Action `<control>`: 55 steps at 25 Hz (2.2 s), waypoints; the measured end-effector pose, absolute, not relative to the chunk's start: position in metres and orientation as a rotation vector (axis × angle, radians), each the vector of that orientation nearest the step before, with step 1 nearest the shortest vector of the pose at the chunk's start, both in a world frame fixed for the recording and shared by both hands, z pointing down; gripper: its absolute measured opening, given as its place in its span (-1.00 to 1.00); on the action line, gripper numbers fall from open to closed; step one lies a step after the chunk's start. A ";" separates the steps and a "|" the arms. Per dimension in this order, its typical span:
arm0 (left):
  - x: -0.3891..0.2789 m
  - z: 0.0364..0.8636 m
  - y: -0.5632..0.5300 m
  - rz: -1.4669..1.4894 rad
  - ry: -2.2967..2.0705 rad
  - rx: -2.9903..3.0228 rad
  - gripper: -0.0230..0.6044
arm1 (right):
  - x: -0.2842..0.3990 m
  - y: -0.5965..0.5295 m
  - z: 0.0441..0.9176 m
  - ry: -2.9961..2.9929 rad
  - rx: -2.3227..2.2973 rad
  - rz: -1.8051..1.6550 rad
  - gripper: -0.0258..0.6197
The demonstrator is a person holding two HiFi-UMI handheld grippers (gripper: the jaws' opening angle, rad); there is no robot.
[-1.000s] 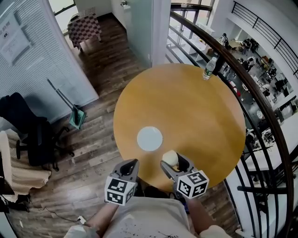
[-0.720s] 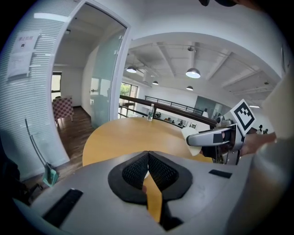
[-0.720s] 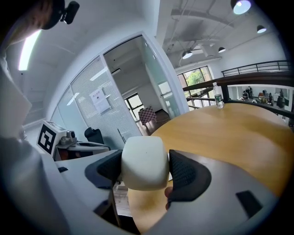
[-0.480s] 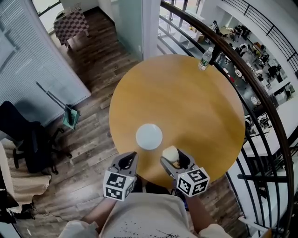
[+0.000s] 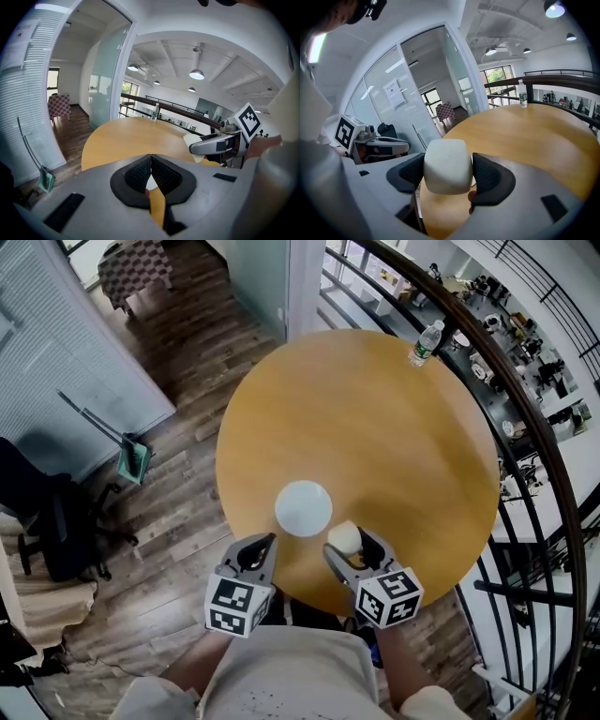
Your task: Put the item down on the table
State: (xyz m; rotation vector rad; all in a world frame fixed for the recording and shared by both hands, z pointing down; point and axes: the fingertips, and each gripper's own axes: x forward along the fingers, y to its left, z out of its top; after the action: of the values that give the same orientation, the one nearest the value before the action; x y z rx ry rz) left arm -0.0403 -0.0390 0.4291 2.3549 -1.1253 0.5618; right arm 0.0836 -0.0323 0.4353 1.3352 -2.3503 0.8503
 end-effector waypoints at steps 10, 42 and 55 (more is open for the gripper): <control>-0.038 0.453 -0.062 0.568 -1.134 2.337 -0.85 | 0.073 -0.060 0.460 -2.314 1.291 0.826 0.06; -0.043 0.512 -0.084 0.654 -1.049 2.283 -0.85 | 0.051 -0.104 0.555 -2.167 1.215 0.805 0.06; -0.047 0.523 -0.092 0.642 -1.042 2.259 -0.85 | 0.043 -0.115 0.582 -2.113 1.174 0.767 0.06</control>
State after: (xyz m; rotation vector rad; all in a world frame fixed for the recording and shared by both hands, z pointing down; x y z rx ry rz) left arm -0.0470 -0.0921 0.5227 2.2592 -1.0418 0.6423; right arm 0.0431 -0.1146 0.5816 1.1743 -2.1134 0.7667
